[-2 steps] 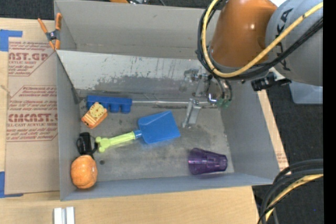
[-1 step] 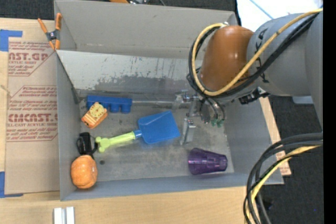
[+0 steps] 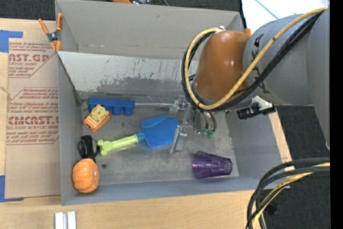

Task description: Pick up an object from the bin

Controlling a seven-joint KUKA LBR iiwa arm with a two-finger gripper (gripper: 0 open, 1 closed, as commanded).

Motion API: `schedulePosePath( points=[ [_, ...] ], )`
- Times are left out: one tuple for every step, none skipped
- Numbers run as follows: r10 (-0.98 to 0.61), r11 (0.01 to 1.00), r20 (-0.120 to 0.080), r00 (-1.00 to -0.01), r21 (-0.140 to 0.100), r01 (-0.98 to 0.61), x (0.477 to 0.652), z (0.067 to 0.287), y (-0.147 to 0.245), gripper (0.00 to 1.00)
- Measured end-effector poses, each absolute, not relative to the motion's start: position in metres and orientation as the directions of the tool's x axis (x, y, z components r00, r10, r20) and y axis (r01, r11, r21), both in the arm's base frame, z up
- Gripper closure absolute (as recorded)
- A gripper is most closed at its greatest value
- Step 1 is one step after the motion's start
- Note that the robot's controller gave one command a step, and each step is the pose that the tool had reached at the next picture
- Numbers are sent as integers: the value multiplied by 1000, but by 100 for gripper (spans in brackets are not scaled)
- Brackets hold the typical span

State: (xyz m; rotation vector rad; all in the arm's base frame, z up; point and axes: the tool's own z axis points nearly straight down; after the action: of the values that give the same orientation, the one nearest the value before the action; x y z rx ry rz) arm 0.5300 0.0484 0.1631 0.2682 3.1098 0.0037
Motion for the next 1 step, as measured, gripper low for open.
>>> schedulePosePath(
  points=[
    [119,993,-27,-993,4,119,540,151,53,0]
  ],
)
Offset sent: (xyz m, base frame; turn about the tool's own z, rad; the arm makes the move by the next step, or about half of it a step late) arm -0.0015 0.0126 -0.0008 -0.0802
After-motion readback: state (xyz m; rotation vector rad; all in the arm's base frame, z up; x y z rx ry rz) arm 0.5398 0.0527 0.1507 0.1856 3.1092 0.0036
